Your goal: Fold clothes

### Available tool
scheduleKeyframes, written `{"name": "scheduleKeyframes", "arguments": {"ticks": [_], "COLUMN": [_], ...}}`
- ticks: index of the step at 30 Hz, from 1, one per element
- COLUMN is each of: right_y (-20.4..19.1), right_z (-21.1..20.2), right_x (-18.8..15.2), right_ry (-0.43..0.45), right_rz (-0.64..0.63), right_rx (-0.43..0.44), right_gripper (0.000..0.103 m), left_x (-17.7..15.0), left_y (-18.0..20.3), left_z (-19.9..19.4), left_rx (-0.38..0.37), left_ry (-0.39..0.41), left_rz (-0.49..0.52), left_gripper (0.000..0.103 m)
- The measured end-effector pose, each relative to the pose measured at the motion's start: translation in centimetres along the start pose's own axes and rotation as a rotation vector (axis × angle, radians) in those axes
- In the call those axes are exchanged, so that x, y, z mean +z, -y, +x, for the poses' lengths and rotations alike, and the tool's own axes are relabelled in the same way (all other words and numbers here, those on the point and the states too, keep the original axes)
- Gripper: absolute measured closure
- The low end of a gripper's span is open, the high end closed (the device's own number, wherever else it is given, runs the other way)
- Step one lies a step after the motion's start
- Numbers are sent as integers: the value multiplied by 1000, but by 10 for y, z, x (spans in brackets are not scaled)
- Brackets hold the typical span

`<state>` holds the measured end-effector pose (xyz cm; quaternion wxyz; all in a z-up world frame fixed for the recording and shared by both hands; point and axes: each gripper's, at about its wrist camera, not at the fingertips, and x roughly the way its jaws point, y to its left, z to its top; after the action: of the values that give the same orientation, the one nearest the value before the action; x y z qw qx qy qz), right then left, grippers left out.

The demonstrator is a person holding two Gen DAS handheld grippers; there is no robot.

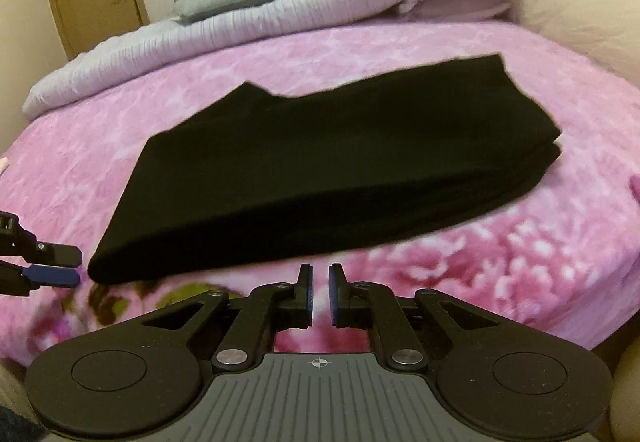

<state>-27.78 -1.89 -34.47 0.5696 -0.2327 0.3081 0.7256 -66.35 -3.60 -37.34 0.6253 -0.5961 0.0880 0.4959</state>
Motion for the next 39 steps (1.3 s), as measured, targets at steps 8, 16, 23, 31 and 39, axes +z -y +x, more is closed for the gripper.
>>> {"name": "scheduleKeyframes", "arguments": {"ticks": [8,16,23,31,39], "right_y": [0,-7,-7,-47,-124], "right_z": [14,21,18,14,21], "right_x": [6,-2,-1,-8,-47], "right_ry": [-18,-25,15,72,136], "right_rz": [42,-31,-71,-299,-826], "right_rx": [70,-20,4,61,27], "right_gripper": [95,95,95,95,95], "left_x": [10,16,13,17,9], "left_y": [-14,-10,-12,-14,-31], "left_z": [8,31,37,33,7], "left_rx": [-54,-112,-152,-154,-132], "left_ry": [37,39,28,14,35], "left_rz": [-91,-120,-137,-104,-126], "left_gripper": [69,69,73,84,82]}}
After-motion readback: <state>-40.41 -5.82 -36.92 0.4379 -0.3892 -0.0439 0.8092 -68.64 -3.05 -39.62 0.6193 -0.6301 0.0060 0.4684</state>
